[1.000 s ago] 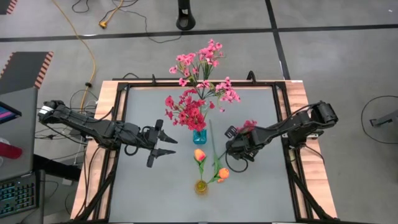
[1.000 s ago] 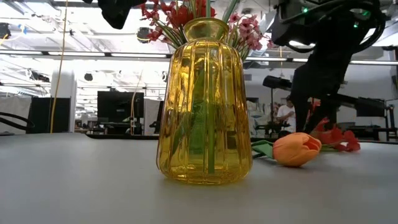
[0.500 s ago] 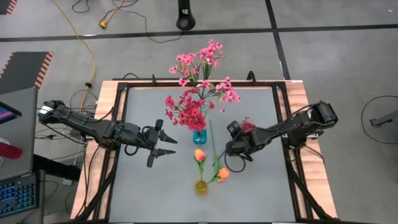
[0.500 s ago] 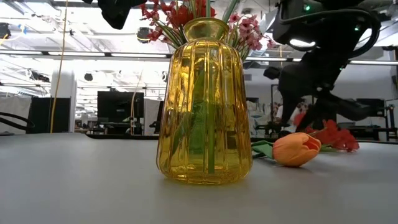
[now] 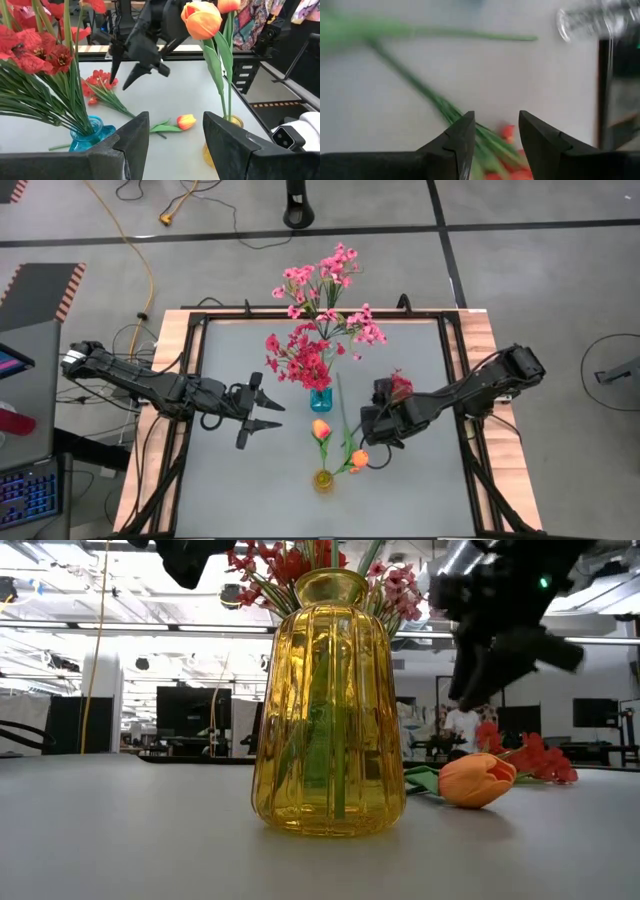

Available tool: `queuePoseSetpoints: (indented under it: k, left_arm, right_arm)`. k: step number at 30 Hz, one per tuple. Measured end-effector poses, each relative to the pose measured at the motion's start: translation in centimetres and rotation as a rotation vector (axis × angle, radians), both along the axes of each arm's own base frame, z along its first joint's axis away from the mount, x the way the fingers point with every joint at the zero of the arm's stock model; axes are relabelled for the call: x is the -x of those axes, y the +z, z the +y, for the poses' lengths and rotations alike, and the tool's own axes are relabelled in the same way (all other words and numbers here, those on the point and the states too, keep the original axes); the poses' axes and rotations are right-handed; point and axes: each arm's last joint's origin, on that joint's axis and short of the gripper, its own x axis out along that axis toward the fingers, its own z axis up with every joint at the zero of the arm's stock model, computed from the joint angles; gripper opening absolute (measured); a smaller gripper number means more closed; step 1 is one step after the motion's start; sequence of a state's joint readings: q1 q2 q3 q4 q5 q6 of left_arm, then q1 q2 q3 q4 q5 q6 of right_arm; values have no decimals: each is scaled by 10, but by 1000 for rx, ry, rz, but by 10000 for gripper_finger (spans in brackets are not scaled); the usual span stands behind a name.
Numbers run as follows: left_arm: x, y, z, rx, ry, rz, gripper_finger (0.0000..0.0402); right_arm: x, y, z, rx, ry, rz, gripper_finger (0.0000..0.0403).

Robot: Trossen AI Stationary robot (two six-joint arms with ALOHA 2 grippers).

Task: Sort flowers into vase by color
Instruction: Put the red flowers into the blue vase

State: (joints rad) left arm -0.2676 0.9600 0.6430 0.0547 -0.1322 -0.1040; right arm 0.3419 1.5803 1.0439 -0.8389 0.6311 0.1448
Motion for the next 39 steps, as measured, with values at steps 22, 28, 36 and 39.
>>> queuePoseSetpoints:
  k: [22, 28, 36, 39]
  left_arm:
    - [2, -6, 1, -72, -10, 57, 174]
    - [2, -6, 1, -72, -9, 56, 174]
    - [2, -6, 1, -126, -26, 49, 174]
    - [2, -6, 1, -159, -36, 45, 174]
  right_arm:
    - [-15, 12, 21, -793, -862, -391, 179]
    - [-12, 9, 11, -844, -1236, -472, 179]
    - [-4, 6, -10, -766, -1605, -552, 179]
    - [-8, 7, -17, -784, -1627, -580, 179]
